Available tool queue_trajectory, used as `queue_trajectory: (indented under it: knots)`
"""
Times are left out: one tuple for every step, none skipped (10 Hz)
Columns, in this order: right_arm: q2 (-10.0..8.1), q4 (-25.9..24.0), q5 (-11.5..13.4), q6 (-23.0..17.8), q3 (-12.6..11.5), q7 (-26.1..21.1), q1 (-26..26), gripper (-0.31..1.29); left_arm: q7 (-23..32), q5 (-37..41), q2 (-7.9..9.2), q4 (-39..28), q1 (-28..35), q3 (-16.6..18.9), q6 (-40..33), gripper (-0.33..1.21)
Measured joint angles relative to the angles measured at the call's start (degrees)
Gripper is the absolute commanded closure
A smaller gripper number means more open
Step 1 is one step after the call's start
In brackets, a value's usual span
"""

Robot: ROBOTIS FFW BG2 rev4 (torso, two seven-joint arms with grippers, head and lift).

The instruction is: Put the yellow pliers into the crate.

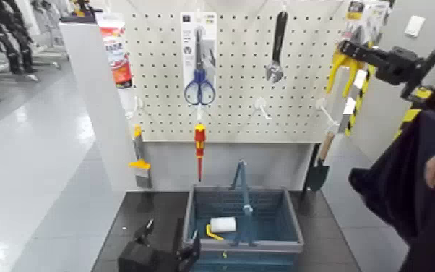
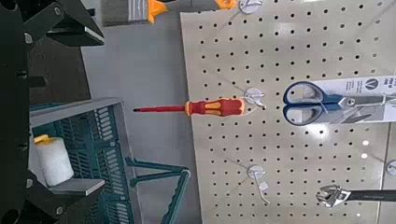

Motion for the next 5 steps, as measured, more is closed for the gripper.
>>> queue_trajectory:
  knots:
    - [0.14,-2.7,0.0,0.3,-0.7,0.1,0.8,1.05,0.0,0.1,0.11,0.0,0.0,-0.1,0.0,0.22]
    - [0.25,-5.6,0.1,0.8,-1.8,-0.1,1.8,1.05,0.0,0.1,0.19,0.0,0.1,-0.1,0.0,0.22]
    - [0.36,-8.3,0.1,1.4,-2.9,-0.2,2.8,1.05,0.0,0.2,0.24,-0.1,0.1,-0.1,0.0,0.22]
    - [0.64,-11.2,0.0,2.0,-3.9,-0.2,4.0,1.05,0.0,0.2,0.3,-0.1,0.1,-0.2,0.0,0.22]
    - [0.96,-13.1,-0.3,2.3,-4.4,-0.3,4.9,1.05,0.0,0.2,0.37,-0.2,0.2,-0.2,0.0,0.22]
